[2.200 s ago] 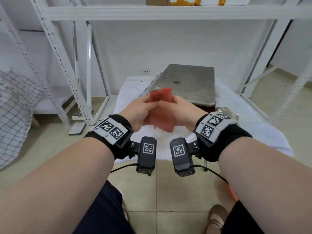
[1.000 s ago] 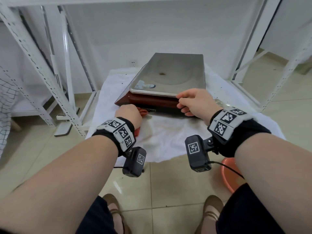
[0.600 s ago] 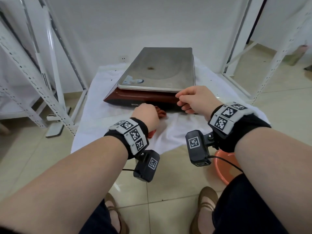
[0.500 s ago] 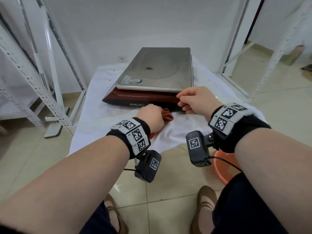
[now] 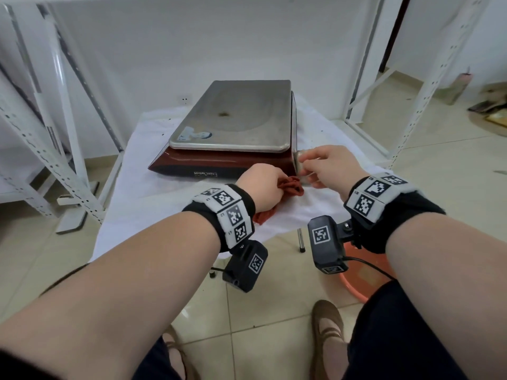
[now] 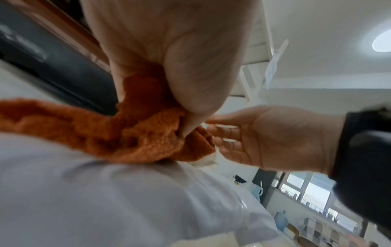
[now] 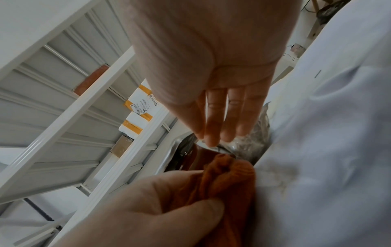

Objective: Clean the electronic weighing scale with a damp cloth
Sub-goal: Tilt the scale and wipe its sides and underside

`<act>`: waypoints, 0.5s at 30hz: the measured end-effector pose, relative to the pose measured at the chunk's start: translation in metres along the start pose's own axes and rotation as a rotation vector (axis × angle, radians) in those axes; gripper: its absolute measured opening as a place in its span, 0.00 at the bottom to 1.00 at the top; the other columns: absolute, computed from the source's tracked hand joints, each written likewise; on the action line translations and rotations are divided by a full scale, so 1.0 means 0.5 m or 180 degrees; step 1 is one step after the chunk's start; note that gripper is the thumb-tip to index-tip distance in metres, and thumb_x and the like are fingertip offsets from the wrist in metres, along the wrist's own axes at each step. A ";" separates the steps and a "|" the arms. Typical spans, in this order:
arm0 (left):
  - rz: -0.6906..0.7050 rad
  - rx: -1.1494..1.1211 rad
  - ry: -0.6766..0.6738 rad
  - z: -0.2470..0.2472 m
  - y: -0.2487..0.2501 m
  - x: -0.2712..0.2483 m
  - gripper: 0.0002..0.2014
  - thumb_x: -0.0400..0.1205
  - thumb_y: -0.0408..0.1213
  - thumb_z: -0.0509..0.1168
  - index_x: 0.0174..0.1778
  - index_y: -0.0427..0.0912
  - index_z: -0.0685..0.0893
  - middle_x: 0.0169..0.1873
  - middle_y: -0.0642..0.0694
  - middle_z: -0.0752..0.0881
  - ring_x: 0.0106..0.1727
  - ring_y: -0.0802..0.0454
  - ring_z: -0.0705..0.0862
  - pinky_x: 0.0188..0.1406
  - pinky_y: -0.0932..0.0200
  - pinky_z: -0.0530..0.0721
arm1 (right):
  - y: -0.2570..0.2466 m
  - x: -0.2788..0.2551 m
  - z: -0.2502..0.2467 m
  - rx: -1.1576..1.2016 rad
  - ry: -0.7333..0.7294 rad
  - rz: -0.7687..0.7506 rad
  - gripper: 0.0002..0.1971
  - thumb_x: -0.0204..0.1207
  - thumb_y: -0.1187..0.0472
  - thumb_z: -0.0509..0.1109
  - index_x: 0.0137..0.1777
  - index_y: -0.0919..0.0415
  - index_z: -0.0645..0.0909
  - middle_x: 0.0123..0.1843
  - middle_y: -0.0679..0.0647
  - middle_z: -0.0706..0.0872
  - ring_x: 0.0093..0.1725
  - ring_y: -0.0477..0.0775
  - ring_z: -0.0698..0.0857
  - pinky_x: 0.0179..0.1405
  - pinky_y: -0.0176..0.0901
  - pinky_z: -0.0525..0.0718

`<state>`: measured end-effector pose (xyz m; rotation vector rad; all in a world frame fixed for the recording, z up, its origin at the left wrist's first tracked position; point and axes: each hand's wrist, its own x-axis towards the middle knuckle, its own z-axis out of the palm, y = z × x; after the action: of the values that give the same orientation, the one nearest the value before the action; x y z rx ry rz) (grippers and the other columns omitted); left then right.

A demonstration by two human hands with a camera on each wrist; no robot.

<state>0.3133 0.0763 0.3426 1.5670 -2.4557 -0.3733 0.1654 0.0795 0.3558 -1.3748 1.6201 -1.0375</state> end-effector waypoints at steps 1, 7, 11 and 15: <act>-0.0034 0.0071 0.0020 0.011 0.004 0.008 0.12 0.80 0.36 0.59 0.53 0.47 0.88 0.49 0.45 0.89 0.55 0.45 0.84 0.51 0.56 0.80 | 0.003 0.000 -0.003 0.0012 -0.0006 0.0006 0.14 0.73 0.73 0.63 0.35 0.55 0.81 0.30 0.53 0.83 0.26 0.49 0.79 0.23 0.32 0.79; -0.0021 0.0274 -0.0046 0.049 0.026 0.035 0.13 0.82 0.37 0.56 0.52 0.44 0.86 0.47 0.45 0.88 0.52 0.45 0.85 0.47 0.57 0.81 | 0.028 0.008 -0.014 -0.0108 0.0037 0.0038 0.14 0.71 0.73 0.64 0.35 0.52 0.82 0.33 0.56 0.86 0.28 0.51 0.81 0.31 0.38 0.82; 0.0283 -0.0161 -0.0432 0.040 0.023 0.024 0.15 0.82 0.31 0.58 0.58 0.46 0.86 0.51 0.49 0.88 0.52 0.51 0.84 0.52 0.65 0.79 | 0.037 0.011 -0.010 -0.0150 0.0055 0.0066 0.14 0.72 0.72 0.64 0.36 0.52 0.82 0.30 0.53 0.85 0.27 0.50 0.80 0.32 0.38 0.83; 0.0241 -0.1053 -0.0980 0.011 0.048 -0.008 0.15 0.81 0.22 0.60 0.60 0.38 0.84 0.48 0.46 0.88 0.32 0.68 0.82 0.30 0.83 0.76 | 0.031 0.006 -0.007 -0.0148 0.0085 0.0086 0.11 0.72 0.71 0.64 0.40 0.55 0.84 0.31 0.53 0.85 0.28 0.50 0.81 0.35 0.41 0.83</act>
<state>0.2925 0.0904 0.3448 1.3573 -2.4903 -1.0165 0.1562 0.0785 0.3430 -1.3711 1.6874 -1.0124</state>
